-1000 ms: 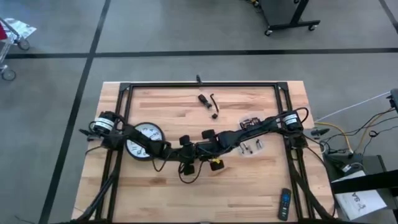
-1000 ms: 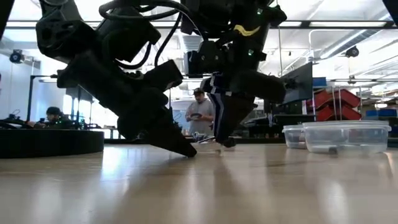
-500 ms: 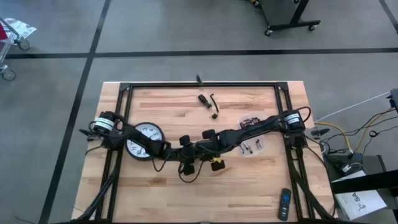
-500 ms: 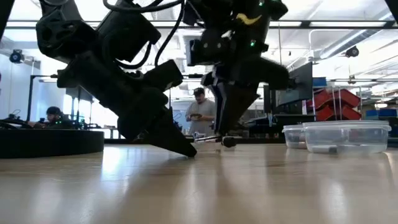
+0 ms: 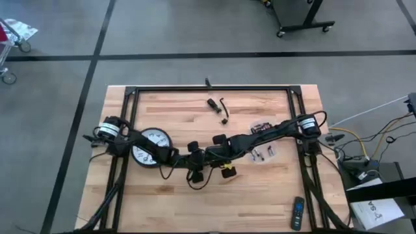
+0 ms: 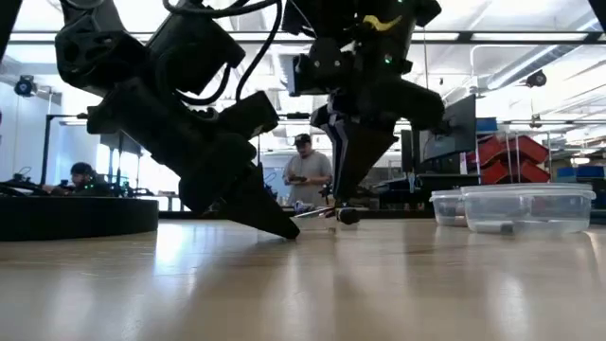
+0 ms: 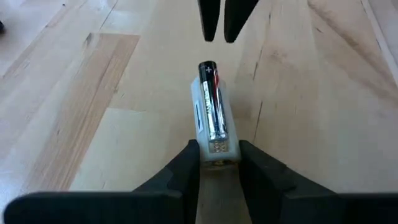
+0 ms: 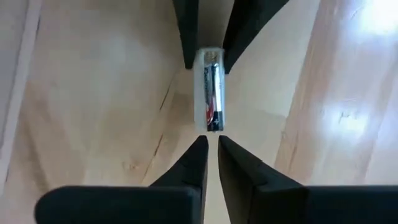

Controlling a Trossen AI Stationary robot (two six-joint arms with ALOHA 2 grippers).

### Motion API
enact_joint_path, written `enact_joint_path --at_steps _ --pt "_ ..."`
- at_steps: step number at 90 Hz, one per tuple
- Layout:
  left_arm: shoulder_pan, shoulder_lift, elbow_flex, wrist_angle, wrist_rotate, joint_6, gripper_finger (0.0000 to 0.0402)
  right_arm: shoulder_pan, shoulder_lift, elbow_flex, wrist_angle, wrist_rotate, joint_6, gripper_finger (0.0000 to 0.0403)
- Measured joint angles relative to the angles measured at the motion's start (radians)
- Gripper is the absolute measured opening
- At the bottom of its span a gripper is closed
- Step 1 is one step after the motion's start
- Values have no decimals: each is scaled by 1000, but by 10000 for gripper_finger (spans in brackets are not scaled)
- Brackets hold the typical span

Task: Insert battery
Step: Insert the silver battery into the white flashlight battery holder

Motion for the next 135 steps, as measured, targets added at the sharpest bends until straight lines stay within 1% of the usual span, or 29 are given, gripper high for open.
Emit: enact_joint_path --at_steps 19,28,52,75,86,99,115,125,135 --pt "0 0 0 0 0 0 82 -12 13 -2 16 0 -10 1" --pt "0 0 0 0 0 0 82 -15 34 -3 15 0 -13 2" --pt "0 0 0 0 0 0 82 -15 35 -4 25 -2 -14 2" --pt "0 0 0 1 0 0 82 -15 57 -5 53 -45 -37 2" --pt "0 0 0 1 0 0 82 -15 67 -4 57 -46 -45 2" --pt "0 -1 0 2 0 0 82 -15 72 -3 59 -49 -99 2" --pt "0 -1 0 3 0 3 82 -15 74 -3 62 -58 -233 2" --pt "0 -1 -1 3 0 6 82 -24 77 -3 71 -94 -285 2" --pt "-2 -1 -2 3 -1 8 82 -38 86 -3 79 -137 -292 2"
